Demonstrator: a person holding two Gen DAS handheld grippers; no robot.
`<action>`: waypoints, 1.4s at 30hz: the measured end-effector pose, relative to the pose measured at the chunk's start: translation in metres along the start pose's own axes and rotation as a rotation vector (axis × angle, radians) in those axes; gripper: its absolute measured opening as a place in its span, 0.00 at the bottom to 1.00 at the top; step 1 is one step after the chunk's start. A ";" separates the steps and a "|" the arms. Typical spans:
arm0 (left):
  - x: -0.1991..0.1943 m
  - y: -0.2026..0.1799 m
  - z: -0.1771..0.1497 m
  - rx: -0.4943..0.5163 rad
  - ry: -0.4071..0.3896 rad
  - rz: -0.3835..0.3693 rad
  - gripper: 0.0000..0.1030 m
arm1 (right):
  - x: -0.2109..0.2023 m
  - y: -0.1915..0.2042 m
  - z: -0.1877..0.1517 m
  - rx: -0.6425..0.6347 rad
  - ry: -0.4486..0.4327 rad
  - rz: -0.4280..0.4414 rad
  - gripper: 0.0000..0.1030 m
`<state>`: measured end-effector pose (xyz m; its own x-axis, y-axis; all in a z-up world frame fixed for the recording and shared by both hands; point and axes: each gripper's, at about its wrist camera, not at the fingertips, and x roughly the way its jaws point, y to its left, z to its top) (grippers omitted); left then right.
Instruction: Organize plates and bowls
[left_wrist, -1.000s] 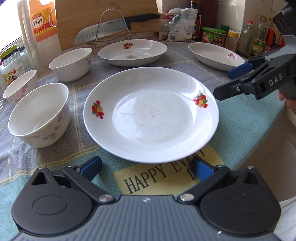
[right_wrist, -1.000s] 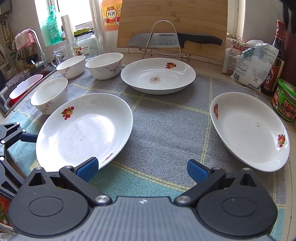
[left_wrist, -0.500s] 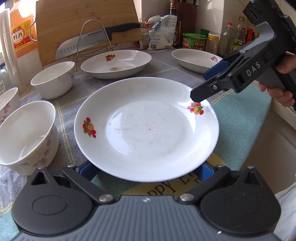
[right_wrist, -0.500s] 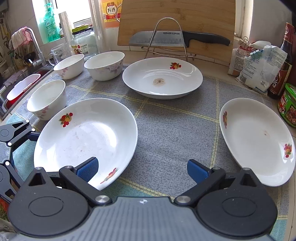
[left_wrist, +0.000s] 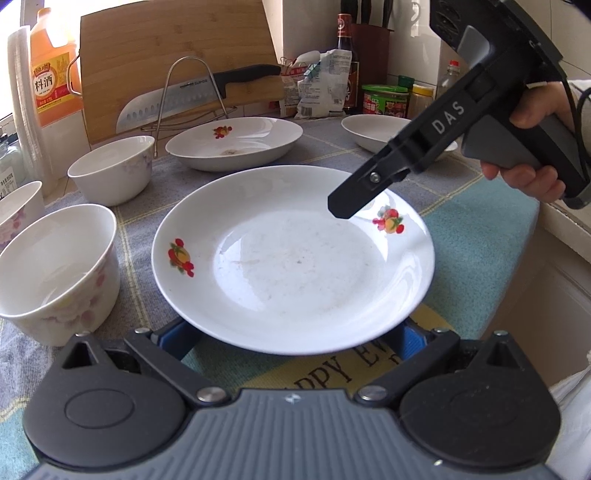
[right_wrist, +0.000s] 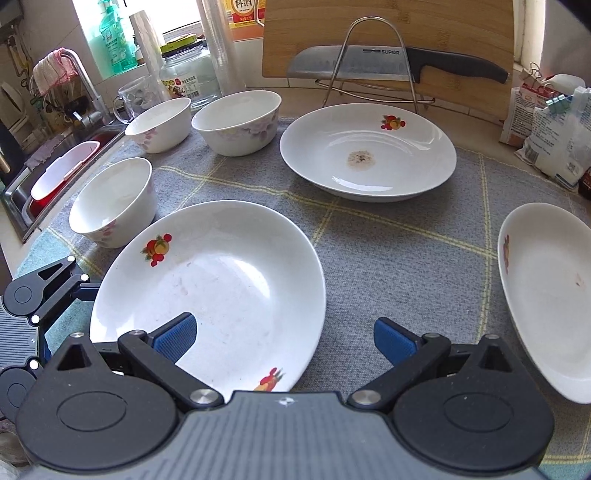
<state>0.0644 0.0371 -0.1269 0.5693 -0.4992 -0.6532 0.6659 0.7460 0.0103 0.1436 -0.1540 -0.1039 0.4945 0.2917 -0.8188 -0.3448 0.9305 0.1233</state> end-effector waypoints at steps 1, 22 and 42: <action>0.000 0.000 -0.001 0.001 -0.004 -0.001 1.00 | 0.002 0.000 0.002 -0.008 0.008 0.012 1.00; -0.005 0.002 0.000 0.059 -0.005 -0.011 1.00 | 0.043 -0.013 0.045 -0.112 0.194 0.254 1.00; -0.006 0.009 0.001 0.097 -0.004 -0.042 1.00 | 0.062 -0.026 0.074 0.003 0.378 0.450 1.00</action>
<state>0.0679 0.0463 -0.1221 0.5419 -0.5308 -0.6516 0.7327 0.6782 0.0569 0.2422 -0.1438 -0.1161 -0.0190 0.5595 -0.8286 -0.4523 0.7343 0.5063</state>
